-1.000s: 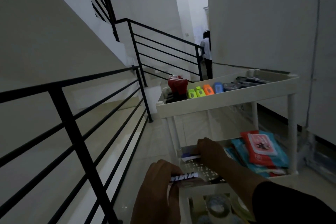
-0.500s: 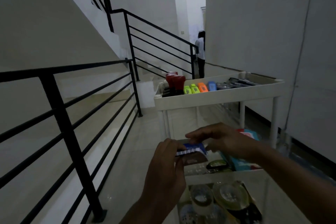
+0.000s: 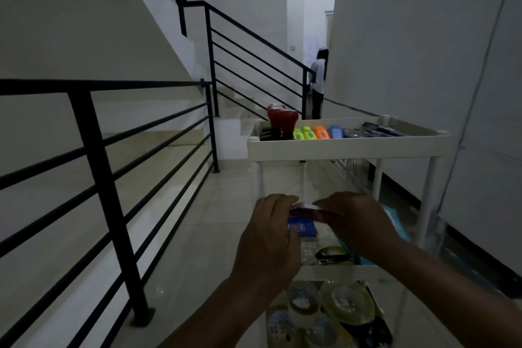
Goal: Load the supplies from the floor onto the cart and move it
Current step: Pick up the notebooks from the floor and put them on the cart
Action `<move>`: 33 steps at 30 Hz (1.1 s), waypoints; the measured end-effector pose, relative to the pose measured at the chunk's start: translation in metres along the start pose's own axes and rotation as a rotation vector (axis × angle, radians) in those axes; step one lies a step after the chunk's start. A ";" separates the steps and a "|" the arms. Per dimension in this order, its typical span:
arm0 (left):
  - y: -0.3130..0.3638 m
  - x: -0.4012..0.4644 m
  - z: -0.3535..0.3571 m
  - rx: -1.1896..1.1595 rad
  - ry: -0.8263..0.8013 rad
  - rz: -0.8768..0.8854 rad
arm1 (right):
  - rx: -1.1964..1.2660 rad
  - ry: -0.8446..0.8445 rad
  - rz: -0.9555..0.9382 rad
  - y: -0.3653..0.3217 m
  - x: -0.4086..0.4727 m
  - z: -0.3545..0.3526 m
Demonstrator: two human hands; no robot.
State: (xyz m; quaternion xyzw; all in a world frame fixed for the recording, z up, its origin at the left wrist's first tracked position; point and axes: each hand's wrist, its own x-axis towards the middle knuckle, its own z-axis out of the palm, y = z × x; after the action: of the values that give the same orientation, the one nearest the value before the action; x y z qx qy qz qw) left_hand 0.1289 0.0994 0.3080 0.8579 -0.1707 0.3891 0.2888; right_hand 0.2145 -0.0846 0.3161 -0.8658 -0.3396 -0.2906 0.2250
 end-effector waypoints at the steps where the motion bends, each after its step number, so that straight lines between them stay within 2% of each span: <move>1: -0.001 -0.002 -0.003 0.010 -0.025 0.008 | -0.058 -0.027 -0.019 0.001 0.003 0.010; 7: -0.006 -0.010 -0.011 0.007 -0.084 -0.003 | -0.521 -0.327 -0.051 -0.003 0.020 0.079; 8: -0.007 -0.010 -0.012 0.009 -0.092 0.004 | -0.556 -0.313 -0.050 -0.006 0.022 0.085; 10: -0.009 -0.012 -0.014 0.022 -0.119 0.021 | -0.555 -0.259 0.005 -0.008 0.028 0.099; 14: -0.013 -0.015 -0.017 0.055 -0.166 0.023 | -0.426 -0.339 0.141 -0.009 0.042 0.119; 17: -0.014 -0.018 -0.021 0.068 -0.182 0.026 | -0.414 -0.253 0.076 -0.014 0.043 0.119; 21: -0.016 -0.023 -0.026 0.080 -0.163 0.019 | -0.456 -0.373 0.002 -0.006 0.037 0.123; 24: -0.017 -0.030 -0.031 0.078 -0.166 0.004 | -0.495 -0.305 -0.123 -0.008 0.033 0.118; 26: -0.015 -0.035 -0.034 0.070 -0.174 -0.001 | -0.522 -0.287 -0.133 -0.007 0.032 0.118; 30: -0.013 -0.040 -0.039 0.071 -0.181 0.009 | -0.472 -0.294 0.079 -0.003 0.027 0.120; 33: -0.013 -0.039 -0.042 0.084 -0.189 0.008 | -0.278 -0.339 0.208 0.002 0.025 0.124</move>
State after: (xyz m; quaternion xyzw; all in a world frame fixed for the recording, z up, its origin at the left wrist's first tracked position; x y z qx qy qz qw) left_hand 0.0864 0.1380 0.2955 0.9015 -0.1841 0.3145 0.2335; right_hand 0.2745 -0.0019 0.2421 -0.9551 -0.2384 -0.1602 0.0721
